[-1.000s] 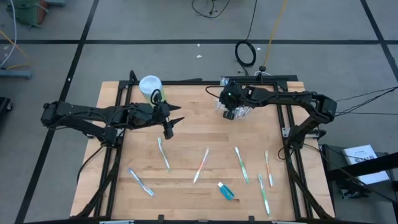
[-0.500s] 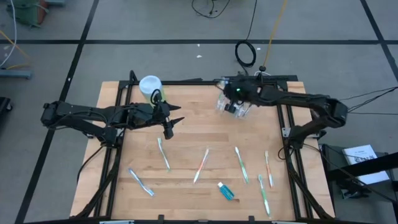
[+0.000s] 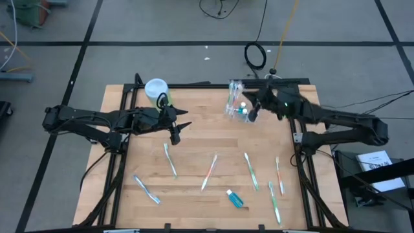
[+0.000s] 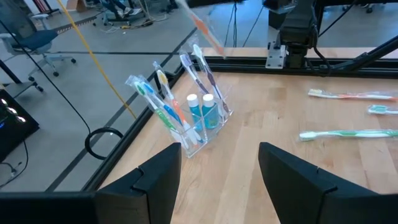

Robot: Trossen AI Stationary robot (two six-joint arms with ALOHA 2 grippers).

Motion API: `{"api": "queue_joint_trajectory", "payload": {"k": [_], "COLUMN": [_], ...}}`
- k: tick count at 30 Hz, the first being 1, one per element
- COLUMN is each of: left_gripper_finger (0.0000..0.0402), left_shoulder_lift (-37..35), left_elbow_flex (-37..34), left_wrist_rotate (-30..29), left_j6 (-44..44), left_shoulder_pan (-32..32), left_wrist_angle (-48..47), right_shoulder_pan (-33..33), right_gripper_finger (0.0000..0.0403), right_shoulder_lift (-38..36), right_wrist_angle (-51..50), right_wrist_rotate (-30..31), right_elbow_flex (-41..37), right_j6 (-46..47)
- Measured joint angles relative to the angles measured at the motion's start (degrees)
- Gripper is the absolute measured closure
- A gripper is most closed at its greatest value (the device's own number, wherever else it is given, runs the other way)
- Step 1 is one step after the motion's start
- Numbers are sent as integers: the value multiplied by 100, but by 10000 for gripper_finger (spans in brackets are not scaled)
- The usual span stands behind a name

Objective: Pick & Place toothbrushing station
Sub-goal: Put the orange toothbrush into the transparent organizer

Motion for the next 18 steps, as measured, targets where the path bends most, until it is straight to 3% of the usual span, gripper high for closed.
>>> {"api": "queue_joint_trajectory", "payload": {"k": [5, 9, 18], "left_gripper_finger": [183, 183, 183], "left_shoulder_lift": [0, 0, 0], "left_elbow_flex": [0, 0, 0], "left_wrist_rotate": [2, 4, -24], "left_j6": [-47, -61, 17], "left_shoulder_pan": [-2, 0, 9], "left_wrist_angle": [-2, -2, 14], "right_shoulder_pan": [-10, -136, -482], "right_gripper_finger": [403, 403, 403], "right_shoulder_lift": [-280, -225, -194], "right_wrist_angle": [2921, 4547, 4777], "right_wrist_rotate": [120, 527, 759], "right_elbow_flex": [-1746, -2682, -3552], "right_j6": [0, 90, 1317]}}
